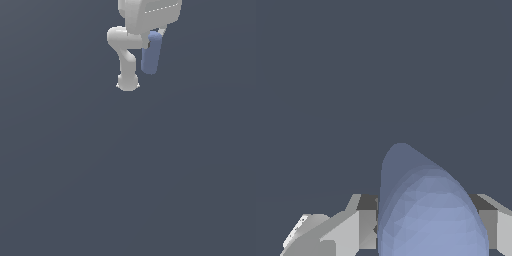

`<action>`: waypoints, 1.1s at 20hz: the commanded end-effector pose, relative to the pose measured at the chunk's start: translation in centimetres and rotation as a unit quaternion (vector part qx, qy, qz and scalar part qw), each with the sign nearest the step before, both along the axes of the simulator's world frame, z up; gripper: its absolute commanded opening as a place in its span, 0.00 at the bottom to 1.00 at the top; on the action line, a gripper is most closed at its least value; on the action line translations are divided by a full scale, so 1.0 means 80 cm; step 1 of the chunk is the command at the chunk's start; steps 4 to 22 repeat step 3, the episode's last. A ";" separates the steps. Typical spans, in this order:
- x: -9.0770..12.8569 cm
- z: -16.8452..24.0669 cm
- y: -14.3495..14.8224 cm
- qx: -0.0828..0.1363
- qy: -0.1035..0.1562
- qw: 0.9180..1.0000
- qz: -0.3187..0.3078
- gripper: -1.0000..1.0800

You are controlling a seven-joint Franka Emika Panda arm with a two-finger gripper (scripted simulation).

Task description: Pick up the object and move it to a goal position.

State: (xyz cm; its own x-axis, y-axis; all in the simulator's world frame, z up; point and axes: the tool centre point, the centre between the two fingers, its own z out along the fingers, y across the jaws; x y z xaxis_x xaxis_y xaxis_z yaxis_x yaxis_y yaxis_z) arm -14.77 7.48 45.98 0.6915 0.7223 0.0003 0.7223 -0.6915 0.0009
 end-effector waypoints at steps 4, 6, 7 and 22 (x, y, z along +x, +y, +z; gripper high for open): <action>0.000 0.006 0.002 0.000 0.000 1.000 0.000 0.00; 0.000 0.006 0.002 0.000 0.000 1.000 0.000 0.00; 0.000 0.006 0.002 0.000 0.000 1.000 0.000 0.00; 0.000 0.006 0.002 0.000 0.000 1.000 0.000 0.00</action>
